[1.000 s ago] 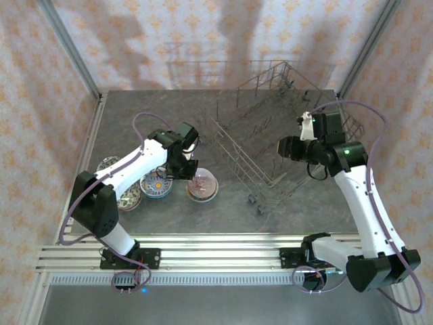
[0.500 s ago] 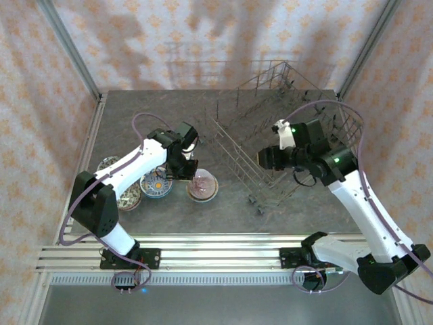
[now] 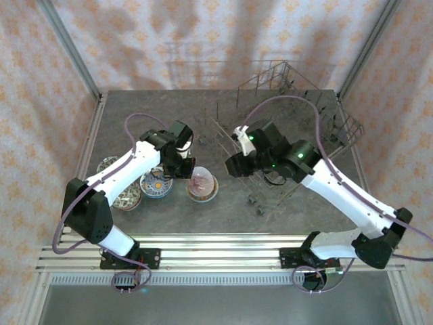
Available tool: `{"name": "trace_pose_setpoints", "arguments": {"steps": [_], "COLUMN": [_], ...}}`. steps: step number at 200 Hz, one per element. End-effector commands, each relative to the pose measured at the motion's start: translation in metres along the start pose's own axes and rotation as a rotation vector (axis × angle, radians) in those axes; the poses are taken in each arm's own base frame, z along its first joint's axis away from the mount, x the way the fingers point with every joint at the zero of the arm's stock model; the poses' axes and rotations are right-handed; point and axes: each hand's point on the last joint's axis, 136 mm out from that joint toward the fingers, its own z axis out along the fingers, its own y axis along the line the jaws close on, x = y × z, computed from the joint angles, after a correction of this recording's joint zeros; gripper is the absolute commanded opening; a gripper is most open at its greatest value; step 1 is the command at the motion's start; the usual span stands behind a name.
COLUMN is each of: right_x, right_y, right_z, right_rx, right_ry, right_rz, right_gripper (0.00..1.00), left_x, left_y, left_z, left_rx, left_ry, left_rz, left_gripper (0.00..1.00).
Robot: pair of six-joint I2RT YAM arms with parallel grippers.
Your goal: Load the bowls into the dish rack
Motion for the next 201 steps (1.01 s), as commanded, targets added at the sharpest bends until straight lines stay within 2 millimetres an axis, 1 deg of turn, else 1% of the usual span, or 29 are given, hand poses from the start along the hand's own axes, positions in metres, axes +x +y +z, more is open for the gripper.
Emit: {"name": "trace_pose_setpoints", "arguments": {"steps": [1,20,43,59,89,112,125,146,175,201], "right_x": [-0.01,-0.005,-0.003,-0.001,0.013,0.018,0.018,0.021,0.021,0.021], "right_y": [0.009,0.018,0.026,0.027,0.023,0.022,0.024,0.022,0.018,0.016], "right_z": [0.011,0.025,0.037,0.044,0.065,0.075,0.078,0.083,0.084,0.084], "right_rx": [0.016,0.005,-0.007,-0.01,0.014,0.008,-0.007,0.006,0.025,0.033], "right_ry": [-0.024,0.005,0.012,0.02,0.07,0.071,0.064,0.076,0.068,0.059], "right_rz": [-0.011,-0.024,-0.02,-0.001,0.02,0.026,0.025,0.023,0.021,0.023], "right_gripper": [0.44,0.45,0.44,0.43,0.42,0.42,0.42,0.42,0.42,0.42], "left_x": [-0.002,-0.001,0.001,0.002,0.001,0.001,0.003,0.005,0.009,0.009], "left_y": [-0.004,-0.005,-0.006,-0.004,-0.004,-0.003,0.0,0.002,0.005,0.007], "left_z": [-0.004,-0.004,-0.003,-0.001,-0.001,0.001,0.006,0.013,0.02,0.022], "left_rx": [0.033,0.048,0.055,0.051,0.054,0.047,0.035,0.028,0.017,0.008], "left_ry": [-0.022,-0.027,-0.026,-0.013,-0.021,-0.008,0.009,0.027,0.048,0.052], "left_rz": [0.002,0.011,0.014,0.01,0.003,-0.004,-0.012,-0.03,-0.047,-0.055], "left_gripper": [0.0,0.0,0.0,0.0,0.0,0.0,0.0,0.0,0.0,0.0]}}
